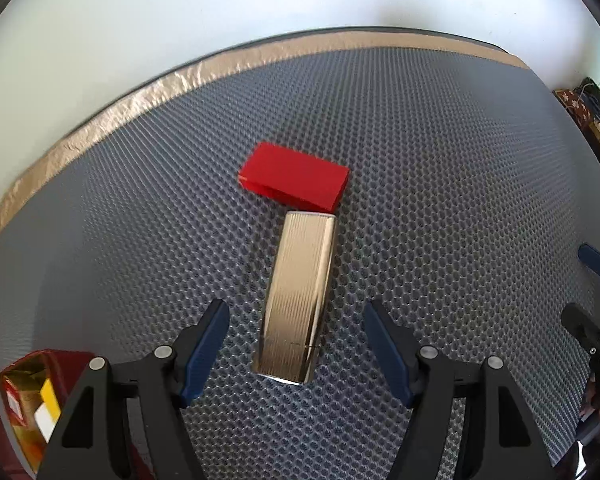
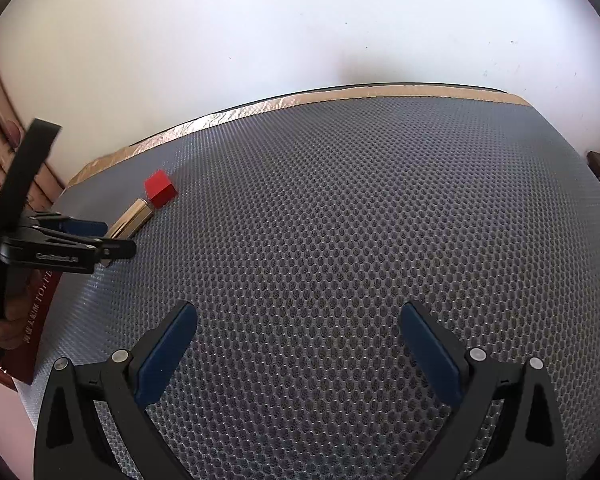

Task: Organize rigid objects
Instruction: 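Grasp the gold lighter with the left gripper, then grasp the red block with the right gripper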

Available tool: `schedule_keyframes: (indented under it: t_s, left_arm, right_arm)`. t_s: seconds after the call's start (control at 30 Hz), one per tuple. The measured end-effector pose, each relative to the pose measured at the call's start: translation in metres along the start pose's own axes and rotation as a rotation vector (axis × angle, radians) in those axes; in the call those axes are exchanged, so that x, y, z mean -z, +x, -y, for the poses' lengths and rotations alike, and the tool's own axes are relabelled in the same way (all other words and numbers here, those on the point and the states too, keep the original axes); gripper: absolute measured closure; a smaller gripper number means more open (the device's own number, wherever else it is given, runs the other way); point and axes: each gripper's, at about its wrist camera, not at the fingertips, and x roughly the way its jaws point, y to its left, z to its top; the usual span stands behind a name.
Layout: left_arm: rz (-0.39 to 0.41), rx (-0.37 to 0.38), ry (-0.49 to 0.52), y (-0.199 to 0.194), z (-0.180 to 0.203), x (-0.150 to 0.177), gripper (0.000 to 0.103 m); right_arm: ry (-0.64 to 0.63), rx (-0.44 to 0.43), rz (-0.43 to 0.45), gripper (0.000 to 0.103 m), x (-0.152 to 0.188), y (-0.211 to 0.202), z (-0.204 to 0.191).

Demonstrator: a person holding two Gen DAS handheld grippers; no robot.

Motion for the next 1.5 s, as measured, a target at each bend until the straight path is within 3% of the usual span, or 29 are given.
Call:
schedule_keyframes:
  t_s: [0.17, 0.2, 0.23, 0.4, 0.53, 0.8, 0.93, 1.1, 1.23, 1.4, 1.47, 1.5]
  left_arm:
    - [0.01, 0.049, -0.056, 0.009, -0.014, -0.004, 0.035]
    - [0.017, 0.058, -0.067, 0.01, -0.016, -0.006, 0.049]
    - [0.027, 0.048, -0.068, 0.008, -0.016, -0.006, 0.072]
    - [0.042, 0.023, -0.088, 0.004, -0.011, 0.003, 0.073]
    - [0.065, 0.085, -0.17, -0.008, -0.004, 0.034, 0.073]
    - [0.124, 0.047, -0.26, -0.033, -0.008, 0.101, 0.073]
    - [0.142, 0.021, -0.301, -0.033, -0.021, 0.112, 0.073]
    - [0.153, 0.021, -0.357, -0.041, -0.004, 0.14, 0.073]
    - [0.157, 0.043, -0.381, -0.038, -0.01, 0.148, 0.073]
    - [0.168, 0.051, -0.376, -0.041, -0.009, 0.153, 0.073]
    - [0.169, 0.045, -0.37, -0.039, -0.008, 0.153, 0.072]
    - [0.171, 0.048, -0.375, -0.039, -0.008, 0.153, 0.072]
  right_arm:
    - [0.005, -0.004, 0.001, 0.002, 0.002, -0.001, 0.0]
    - [0.005, -0.005, 0.001, 0.002, 0.002, -0.002, 0.002]
    - [0.005, -0.005, 0.001, 0.002, 0.002, -0.001, 0.001]
    - [0.007, -0.004, 0.0, 0.002, 0.0, 0.001, -0.006]
    - [0.01, -0.006, 0.0, 0.002, 0.0, 0.002, -0.005]
    - [-0.004, 0.015, -0.009, 0.002, 0.001, 0.006, -0.014]
    - [-0.022, 0.038, -0.018, 0.001, 0.002, 0.012, -0.022]
    - [-0.03, 0.072, -0.018, 0.001, 0.002, 0.015, -0.028]
    - [-0.089, 0.009, -0.021, 0.003, -0.006, 0.018, -0.042]
    - [-0.208, -0.123, -0.029, 0.005, -0.039, 0.044, -0.093]
    - [-0.274, -0.144, -0.032, 0.011, -0.053, 0.06, -0.116]
    - [-0.313, -0.153, -0.04, 0.021, -0.058, 0.068, -0.128]
